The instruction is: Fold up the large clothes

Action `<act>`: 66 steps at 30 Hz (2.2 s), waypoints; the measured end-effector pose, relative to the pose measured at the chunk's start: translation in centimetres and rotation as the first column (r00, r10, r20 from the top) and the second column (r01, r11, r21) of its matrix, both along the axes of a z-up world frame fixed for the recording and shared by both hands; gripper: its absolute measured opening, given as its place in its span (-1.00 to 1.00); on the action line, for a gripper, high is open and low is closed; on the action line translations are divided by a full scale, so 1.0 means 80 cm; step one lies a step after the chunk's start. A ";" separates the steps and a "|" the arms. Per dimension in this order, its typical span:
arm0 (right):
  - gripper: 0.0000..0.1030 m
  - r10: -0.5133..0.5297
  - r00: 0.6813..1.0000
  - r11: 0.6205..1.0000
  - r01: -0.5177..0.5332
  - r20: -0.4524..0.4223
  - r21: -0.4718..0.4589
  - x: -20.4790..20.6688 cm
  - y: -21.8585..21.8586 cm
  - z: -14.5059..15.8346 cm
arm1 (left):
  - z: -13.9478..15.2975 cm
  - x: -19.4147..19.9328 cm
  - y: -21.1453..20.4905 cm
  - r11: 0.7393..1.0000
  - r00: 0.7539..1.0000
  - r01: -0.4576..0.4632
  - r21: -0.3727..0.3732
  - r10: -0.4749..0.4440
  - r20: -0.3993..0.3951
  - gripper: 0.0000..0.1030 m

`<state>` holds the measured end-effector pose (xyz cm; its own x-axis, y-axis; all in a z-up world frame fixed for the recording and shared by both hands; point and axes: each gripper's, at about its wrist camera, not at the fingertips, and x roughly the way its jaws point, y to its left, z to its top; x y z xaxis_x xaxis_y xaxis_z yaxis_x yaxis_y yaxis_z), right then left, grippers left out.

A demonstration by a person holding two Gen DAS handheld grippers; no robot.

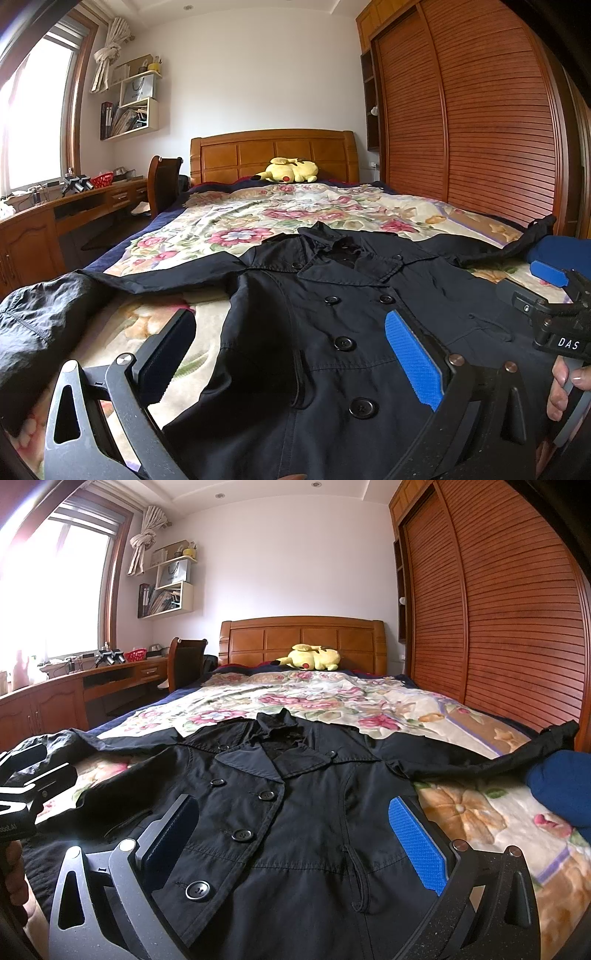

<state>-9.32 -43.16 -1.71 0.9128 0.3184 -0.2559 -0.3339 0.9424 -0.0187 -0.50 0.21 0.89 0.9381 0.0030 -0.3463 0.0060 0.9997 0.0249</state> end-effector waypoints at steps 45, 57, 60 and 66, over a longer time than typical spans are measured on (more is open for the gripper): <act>0.99 -0.002 1.000 1.000 0.002 -0.001 0.003 0.000 -0.002 0.000 | 0.018 -0.012 0.005 1.000 1.000 -0.003 0.000 0.003 0.007 0.99; 0.99 0.000 1.000 1.000 0.000 -0.002 0.003 0.000 -0.002 0.000 | 0.016 -0.012 0.005 1.000 1.000 -0.003 0.001 0.003 0.008 0.99; 0.99 0.005 1.000 1.000 -0.005 -0.003 0.000 -0.001 -0.002 0.001 | 0.012 -0.011 0.005 1.000 1.000 -0.002 0.007 0.002 0.006 0.99; 0.99 0.041 0.999 0.999 -0.042 -0.024 -0.004 0.004 0.006 0.003 | 0.000 0.001 0.013 1.000 1.000 -0.016 0.026 0.017 -0.020 0.99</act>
